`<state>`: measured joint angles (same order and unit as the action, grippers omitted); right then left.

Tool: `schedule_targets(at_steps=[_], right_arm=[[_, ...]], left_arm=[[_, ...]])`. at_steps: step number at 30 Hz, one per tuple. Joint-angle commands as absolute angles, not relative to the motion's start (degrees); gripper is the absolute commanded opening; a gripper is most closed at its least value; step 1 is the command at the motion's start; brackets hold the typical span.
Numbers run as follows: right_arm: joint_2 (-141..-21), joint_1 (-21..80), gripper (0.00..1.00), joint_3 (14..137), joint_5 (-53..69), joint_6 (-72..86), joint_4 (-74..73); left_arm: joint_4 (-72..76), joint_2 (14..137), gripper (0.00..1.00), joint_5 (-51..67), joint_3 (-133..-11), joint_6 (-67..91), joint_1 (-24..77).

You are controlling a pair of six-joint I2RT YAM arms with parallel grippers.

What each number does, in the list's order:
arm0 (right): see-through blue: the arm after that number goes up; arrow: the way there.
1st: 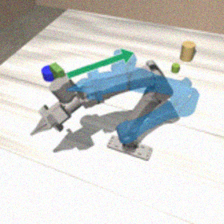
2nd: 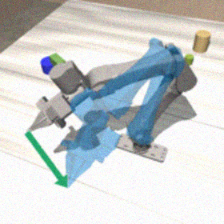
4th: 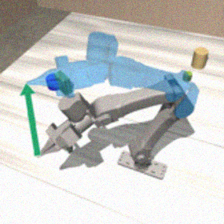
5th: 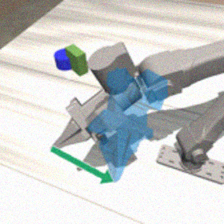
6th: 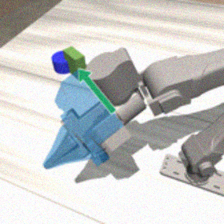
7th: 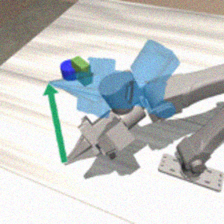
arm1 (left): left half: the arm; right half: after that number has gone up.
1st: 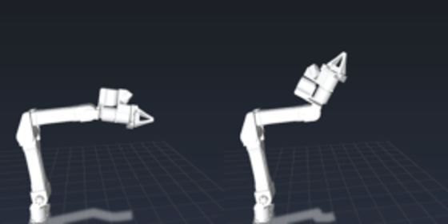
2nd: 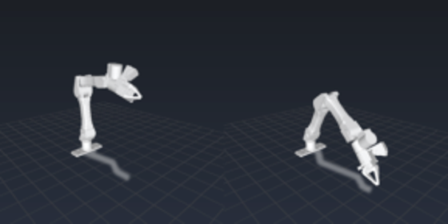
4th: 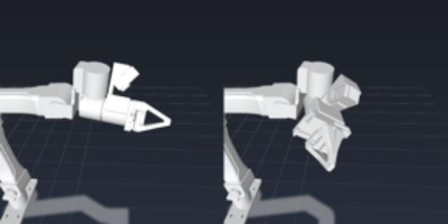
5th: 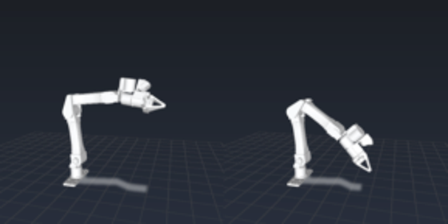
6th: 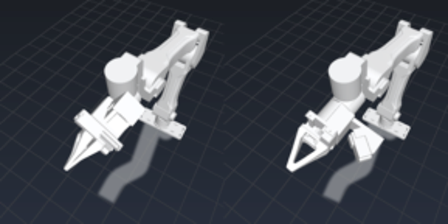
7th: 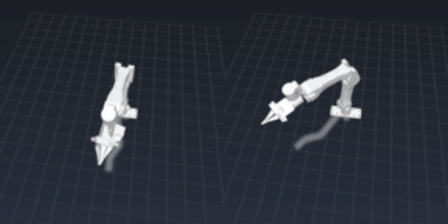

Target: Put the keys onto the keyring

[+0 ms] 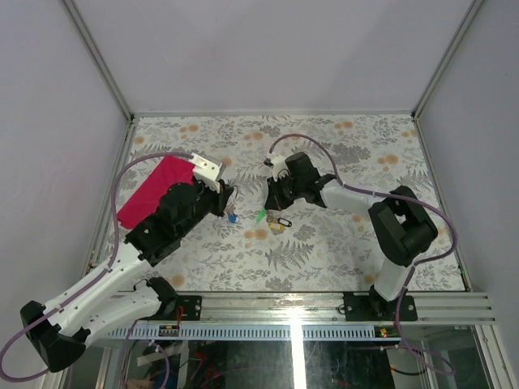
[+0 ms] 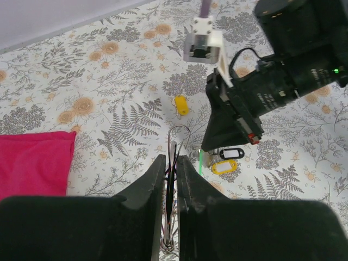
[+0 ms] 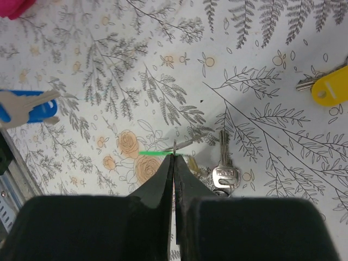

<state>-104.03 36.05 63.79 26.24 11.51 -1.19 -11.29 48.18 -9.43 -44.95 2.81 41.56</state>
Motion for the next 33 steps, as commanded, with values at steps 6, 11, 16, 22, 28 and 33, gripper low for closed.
schedule_targets(at_steps=[6,11,16,22,28,33], right_arm=[[-84.93,36.12,0.00,52.80,27.66,4.04,17.30],[-75.88,36.12,0.00,47.54,26.74,-0.50,22.85],[-68.94,36.12,0.00,45.95,27.46,-6.21,23.65],[-64.45,36.12,0.00,48.44,33.51,-11.30,21.76],[-63.37,37.41,0.00,49.98,35.32,-17.34,23.10],[-62.48,46.09,0.00,49.64,26.38,-30.99,22.80]], left_arm=[[-9.56,46.39,0.00,-7.80,-46.90,3.84,41.13],[-9.38,46.28,0.00,-4.90,-48.34,4.03,41.13],[-8.46,45.38,0.00,-1.08,-49.80,3.48,41.13],[-8.71,46.06,0.00,0.61,-52.07,2.45,41.13],[-10.10,47.69,0.00,0.94,-54.08,0.15,41.13],[-11.63,49.22,0.00,1.07,-56.35,-1.27,41.16]])
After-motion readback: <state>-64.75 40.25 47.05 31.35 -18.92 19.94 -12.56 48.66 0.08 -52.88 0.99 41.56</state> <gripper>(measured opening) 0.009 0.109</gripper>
